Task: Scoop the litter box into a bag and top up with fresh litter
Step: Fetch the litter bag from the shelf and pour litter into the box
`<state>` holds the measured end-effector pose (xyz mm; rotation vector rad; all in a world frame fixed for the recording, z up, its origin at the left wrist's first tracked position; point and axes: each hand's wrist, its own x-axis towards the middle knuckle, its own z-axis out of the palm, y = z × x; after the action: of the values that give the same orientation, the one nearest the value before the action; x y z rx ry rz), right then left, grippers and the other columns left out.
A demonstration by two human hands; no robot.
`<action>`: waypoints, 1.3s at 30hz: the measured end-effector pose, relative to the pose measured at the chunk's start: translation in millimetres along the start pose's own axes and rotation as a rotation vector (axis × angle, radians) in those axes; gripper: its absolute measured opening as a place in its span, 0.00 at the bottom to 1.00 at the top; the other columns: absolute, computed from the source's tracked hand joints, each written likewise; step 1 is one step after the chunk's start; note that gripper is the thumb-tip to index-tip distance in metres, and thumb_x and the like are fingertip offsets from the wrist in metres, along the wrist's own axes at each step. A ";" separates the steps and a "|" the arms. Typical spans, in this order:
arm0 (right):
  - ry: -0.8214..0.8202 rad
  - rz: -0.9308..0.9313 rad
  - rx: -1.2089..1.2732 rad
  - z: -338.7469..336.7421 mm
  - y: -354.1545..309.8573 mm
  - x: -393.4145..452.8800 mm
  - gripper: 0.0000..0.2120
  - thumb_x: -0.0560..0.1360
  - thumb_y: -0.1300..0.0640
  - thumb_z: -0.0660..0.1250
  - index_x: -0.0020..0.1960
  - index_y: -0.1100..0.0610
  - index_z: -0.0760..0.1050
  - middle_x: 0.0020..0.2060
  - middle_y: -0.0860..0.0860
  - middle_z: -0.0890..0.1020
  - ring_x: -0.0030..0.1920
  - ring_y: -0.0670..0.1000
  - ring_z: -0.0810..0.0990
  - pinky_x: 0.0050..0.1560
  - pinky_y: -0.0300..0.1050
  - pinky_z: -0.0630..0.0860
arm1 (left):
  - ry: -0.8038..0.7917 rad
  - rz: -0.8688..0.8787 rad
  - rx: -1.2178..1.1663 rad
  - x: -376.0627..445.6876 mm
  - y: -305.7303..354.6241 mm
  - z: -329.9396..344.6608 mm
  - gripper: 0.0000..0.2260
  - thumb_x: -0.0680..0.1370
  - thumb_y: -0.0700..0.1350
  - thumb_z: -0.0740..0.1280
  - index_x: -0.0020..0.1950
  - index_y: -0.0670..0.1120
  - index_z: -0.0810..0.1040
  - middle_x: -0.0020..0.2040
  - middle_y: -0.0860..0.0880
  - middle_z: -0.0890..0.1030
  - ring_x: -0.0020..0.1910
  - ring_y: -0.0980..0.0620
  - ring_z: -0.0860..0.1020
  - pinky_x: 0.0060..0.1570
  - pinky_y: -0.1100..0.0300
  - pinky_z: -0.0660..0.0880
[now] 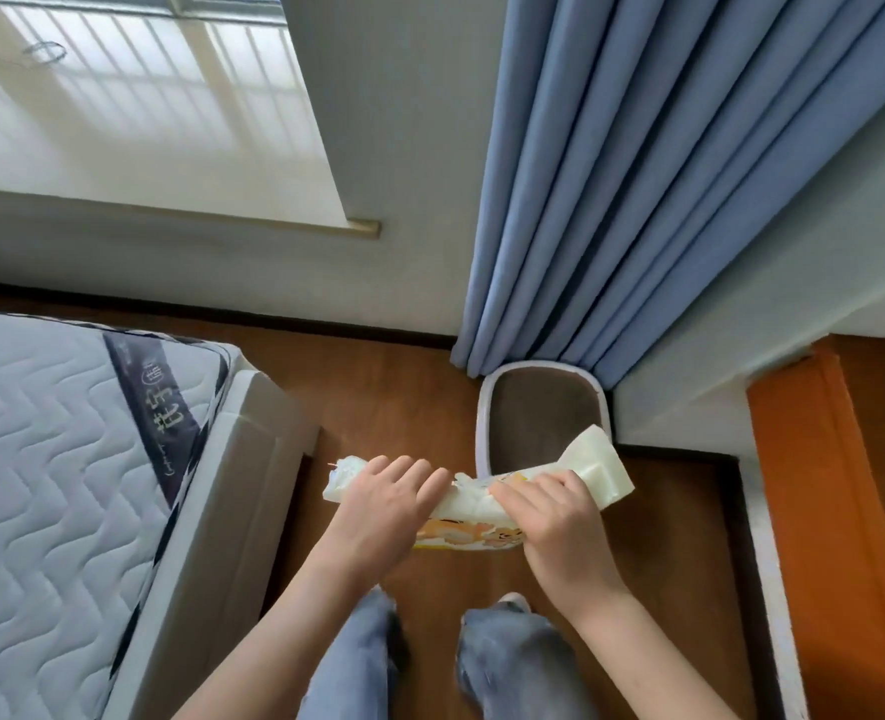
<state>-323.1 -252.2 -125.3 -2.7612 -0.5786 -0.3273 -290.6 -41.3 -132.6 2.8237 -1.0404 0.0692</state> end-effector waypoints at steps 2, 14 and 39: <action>0.017 -0.028 -0.013 38.2 19.0 12.2 0.20 0.56 0.53 0.82 0.46 0.58 0.84 0.40 0.50 0.85 0.39 0.50 0.84 0.43 0.44 0.79 | 0.025 -0.007 -0.002 11.8 -19.1 38.4 0.33 0.53 0.41 0.80 0.52 0.47 0.69 0.38 0.51 0.76 0.33 0.50 0.75 0.32 0.59 0.70; -0.112 -0.152 -0.012 357.4 137.9 51.5 0.19 0.58 0.69 0.76 0.44 0.53 0.79 0.34 0.46 0.80 0.35 0.50 0.78 0.37 0.45 0.73 | 0.098 0.016 0.092 52.3 -151.6 330.4 0.19 0.58 0.35 0.57 0.47 0.48 0.67 0.34 0.53 0.72 0.31 0.50 0.71 0.31 0.60 0.66; -0.936 0.034 0.202 540.7 202.4 167.9 0.29 0.71 0.34 0.66 0.66 0.47 0.66 0.54 0.43 0.77 0.52 0.43 0.77 0.53 0.44 0.77 | -0.556 -0.326 -0.198 142.2 -283.2 487.0 0.11 0.74 0.48 0.68 0.50 0.57 0.68 0.47 0.54 0.76 0.45 0.55 0.76 0.42 0.56 0.75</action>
<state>-2.2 -188.9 -629.8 -2.5828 -0.6993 1.0229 0.2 13.1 -632.7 2.8361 -0.5926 -0.8388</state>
